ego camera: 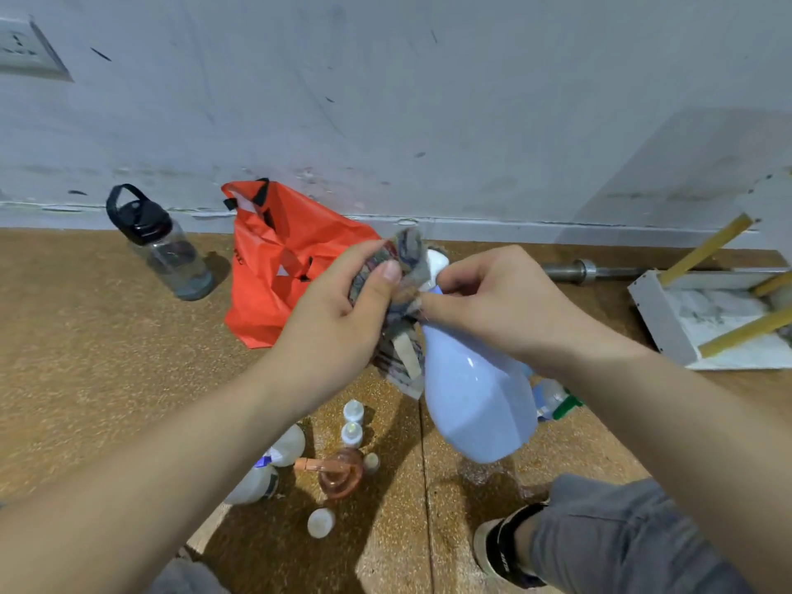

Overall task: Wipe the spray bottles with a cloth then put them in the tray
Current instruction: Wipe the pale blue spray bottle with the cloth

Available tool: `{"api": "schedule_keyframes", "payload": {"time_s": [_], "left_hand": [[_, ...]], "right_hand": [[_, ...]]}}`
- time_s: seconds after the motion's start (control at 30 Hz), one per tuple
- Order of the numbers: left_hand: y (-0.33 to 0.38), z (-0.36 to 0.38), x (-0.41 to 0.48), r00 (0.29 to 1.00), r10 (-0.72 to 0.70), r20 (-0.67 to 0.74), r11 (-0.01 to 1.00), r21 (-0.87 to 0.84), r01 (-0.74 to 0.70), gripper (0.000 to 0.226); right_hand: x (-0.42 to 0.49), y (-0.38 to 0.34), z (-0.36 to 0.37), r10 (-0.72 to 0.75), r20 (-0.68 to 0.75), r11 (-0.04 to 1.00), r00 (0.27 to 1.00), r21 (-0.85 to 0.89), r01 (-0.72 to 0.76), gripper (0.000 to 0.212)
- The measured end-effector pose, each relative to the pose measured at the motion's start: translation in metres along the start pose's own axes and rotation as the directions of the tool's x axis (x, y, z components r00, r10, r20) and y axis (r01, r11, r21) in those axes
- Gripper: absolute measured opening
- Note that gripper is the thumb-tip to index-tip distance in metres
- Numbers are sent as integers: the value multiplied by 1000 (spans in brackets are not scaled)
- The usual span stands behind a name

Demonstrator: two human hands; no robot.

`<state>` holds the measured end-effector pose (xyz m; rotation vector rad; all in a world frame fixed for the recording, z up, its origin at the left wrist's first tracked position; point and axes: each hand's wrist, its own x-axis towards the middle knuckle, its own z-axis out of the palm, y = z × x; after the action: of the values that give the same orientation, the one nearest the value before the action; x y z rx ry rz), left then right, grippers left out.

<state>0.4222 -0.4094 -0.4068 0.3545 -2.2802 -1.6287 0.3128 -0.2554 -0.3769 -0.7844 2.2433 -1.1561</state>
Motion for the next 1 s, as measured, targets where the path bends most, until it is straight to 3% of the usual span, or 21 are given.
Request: {"api": "schedule_keyframes", "payload": {"time_s": [0.13, 0.3, 0.43, 0.57, 0.67, 0.73, 0.83, 0.87, 0.93, 1.0], "left_hand": [[9, -5, 6, 997, 47, -65, 999, 19, -46, 21], [8, -2, 5, 988, 3, -155, 999, -53, -12, 36], [1, -12, 13, 953, -239, -184, 944, -276, 183, 47], [0, -13, 13, 919, -376, -121, 873, -377, 308, 49], [8, -7, 8, 927, -357, -118, 869, -406, 283, 43], [15, -2, 2, 933, -322, -159, 890, -386, 242, 45], [18, 9, -15, 975, -174, -137, 918, -380, 110, 41], [15, 15, -23, 995, -73, -71, 951, -305, 48, 40], [5, 24, -34, 990, 88, 106, 994, 51, -94, 51], [-9, 26, -33, 974, 172, 151, 887, 406, -220, 68]], "right_hand": [[2, -6, -12, 77, 133, 946, 988, 304, -115, 44], [7, -1, -16, 116, 237, 934, 964, 303, -187, 50], [8, 0, -21, 101, 134, 936, 986, 324, -140, 27], [10, 3, -25, 125, 12, 927, 992, 356, -122, 30], [9, 1, -21, 110, -73, 940, 991, 333, -80, 32], [11, -1, -16, 99, -147, 964, 984, 261, -58, 48], [11, -3, -4, 102, -232, 979, 967, 196, -56, 58], [11, -3, 0, 98, -243, 983, 965, 177, -55, 55], [11, -1, 8, 92, -266, 987, 960, 150, -53, 48], [9, -3, 13, 74, -278, 989, 958, 141, -35, 42]]}}
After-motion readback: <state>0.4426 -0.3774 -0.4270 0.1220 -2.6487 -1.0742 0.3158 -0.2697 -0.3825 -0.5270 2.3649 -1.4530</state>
